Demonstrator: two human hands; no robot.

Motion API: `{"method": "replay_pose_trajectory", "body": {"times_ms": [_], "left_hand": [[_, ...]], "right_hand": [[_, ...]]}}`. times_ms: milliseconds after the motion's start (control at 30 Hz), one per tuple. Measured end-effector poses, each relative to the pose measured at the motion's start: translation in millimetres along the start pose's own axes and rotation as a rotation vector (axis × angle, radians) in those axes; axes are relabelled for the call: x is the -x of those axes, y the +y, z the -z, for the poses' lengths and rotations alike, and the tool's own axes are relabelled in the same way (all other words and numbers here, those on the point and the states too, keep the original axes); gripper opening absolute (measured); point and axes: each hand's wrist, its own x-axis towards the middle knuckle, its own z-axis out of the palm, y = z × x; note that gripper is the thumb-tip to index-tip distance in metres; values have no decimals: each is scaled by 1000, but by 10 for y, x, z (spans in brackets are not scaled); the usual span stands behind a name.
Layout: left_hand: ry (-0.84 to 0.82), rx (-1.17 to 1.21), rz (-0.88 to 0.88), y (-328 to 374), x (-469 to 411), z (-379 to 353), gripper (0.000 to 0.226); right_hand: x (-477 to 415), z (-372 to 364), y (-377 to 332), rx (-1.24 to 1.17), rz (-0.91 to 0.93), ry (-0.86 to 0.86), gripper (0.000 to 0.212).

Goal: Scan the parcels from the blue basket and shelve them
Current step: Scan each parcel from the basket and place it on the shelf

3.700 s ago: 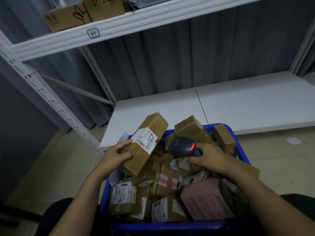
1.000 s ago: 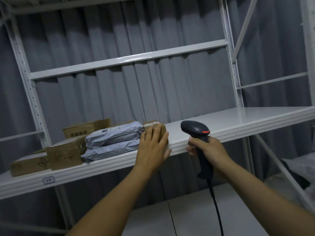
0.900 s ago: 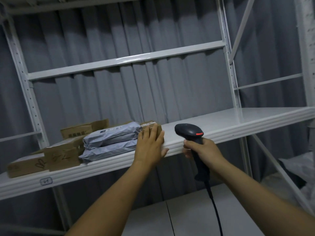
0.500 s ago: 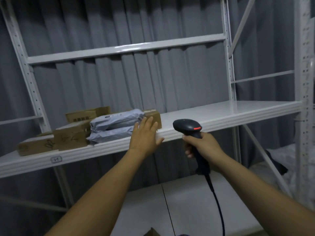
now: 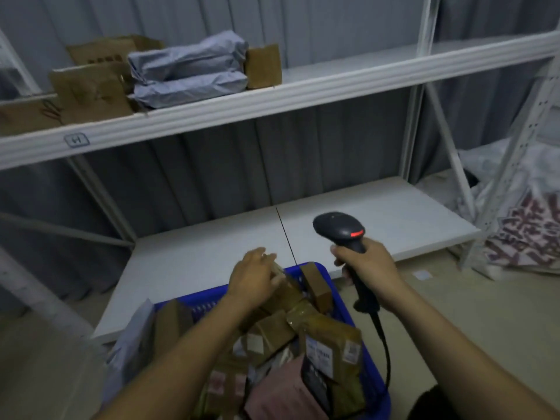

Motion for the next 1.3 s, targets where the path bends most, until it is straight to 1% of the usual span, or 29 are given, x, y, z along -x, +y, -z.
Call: {"method": "replay_pose_trajectory", "body": {"times_ms": [67,167,267,367,500,600,700,800,867,967,1100,1200,1300], "left_hand": [[-92,0,23,-133,59,-347,59],[-196,8,89,-306,-19,-609,64],[-205,40,137,-440,-228,-742,71],[-198,60,191,-539,-516,-871,81],[-303,76,198,-660,-880,-1022,99],[-361,177,222,-743,-1024,-1140,106],[-297,287,260,-756,-993,-1169,98],[-193,349,257,-726,-776,-1094,77],[-114,447,297,-729,-560,-974,73],[-3,594,393,-777,-233,-689,79],[84,718,484,-805,259,-292,87],[112,777,469,-802,616,-96,91],[109,749,413,-849,901,-25,96]], "right_hand": [[-9,-69,318,-34,-73,-11,23],[-93,-143,644,-52,-162,-22,23],[-287,-235,801,-67,-206,-49,25],[-456,-335,854,-77,-201,-111,25],[-636,-464,960,-60,-224,-198,21],[-789,-615,1031,-43,-239,-206,19],[-869,-743,1066,-12,-221,-213,23],[-891,-787,1060,-7,-223,-224,29],[-891,-802,1061,-42,-240,-198,27],[-858,-837,1054,-123,-269,-138,26],[-737,-874,955,-205,-302,-71,20],[-542,-911,852,-270,-306,-82,31],[-271,-980,776,-547,-372,-109,17]]}}
